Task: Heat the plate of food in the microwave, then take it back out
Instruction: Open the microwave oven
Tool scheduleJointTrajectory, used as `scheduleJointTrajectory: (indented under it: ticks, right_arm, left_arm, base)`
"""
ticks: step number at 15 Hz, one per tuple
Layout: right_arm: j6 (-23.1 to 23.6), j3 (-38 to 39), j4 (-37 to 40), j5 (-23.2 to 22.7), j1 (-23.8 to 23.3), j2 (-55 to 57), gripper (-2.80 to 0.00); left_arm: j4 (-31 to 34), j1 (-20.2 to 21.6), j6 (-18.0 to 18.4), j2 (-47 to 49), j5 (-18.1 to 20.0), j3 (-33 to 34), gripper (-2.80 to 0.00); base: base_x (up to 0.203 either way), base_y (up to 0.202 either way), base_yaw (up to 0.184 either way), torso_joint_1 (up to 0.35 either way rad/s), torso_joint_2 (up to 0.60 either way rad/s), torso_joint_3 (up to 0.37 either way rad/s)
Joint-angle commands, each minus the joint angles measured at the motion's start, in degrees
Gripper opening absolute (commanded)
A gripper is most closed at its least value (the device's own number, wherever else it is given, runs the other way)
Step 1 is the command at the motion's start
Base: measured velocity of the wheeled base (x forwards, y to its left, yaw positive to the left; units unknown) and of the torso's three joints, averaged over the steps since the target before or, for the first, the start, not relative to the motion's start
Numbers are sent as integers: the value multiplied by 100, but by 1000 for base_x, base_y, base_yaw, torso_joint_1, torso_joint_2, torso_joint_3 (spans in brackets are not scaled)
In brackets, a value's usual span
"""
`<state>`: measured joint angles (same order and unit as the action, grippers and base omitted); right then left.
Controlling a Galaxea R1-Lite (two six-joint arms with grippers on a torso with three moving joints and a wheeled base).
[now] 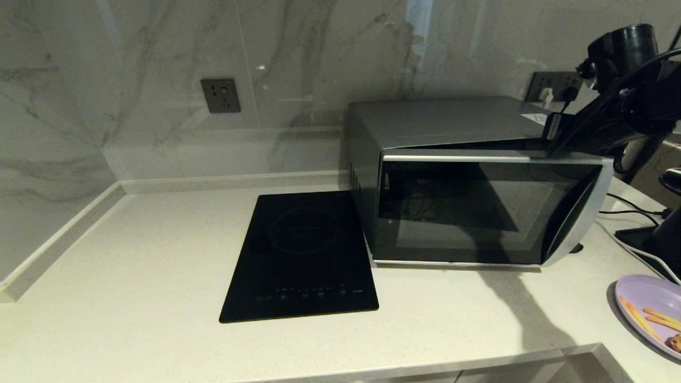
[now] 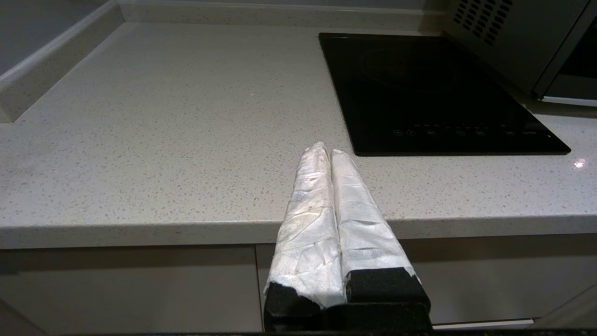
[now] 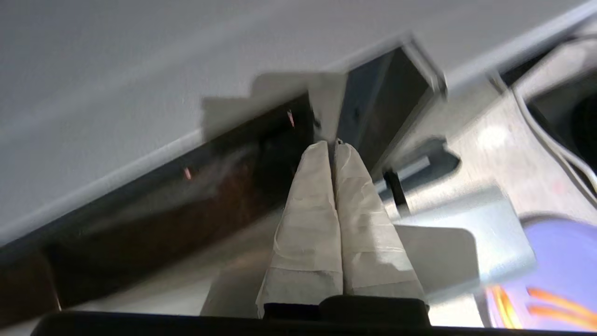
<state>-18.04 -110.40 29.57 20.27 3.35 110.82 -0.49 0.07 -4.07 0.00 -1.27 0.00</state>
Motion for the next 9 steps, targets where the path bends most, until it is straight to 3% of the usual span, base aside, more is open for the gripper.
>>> scheduleJointTrajectory:
  ticks: [1,9]
  right_arm:
    - [-6,299,165,7,15,-339,-280]
    - [-101,1430,648,-13,219,-1250,-280]
  left_arm:
    - [-4,1,-6,9,-5,0,-280]
    - [-4,1,-6,9,-5,0,-280]
  base:
    - [0,0,0,0,0,0]
    - [0,0,0,0,0,0]
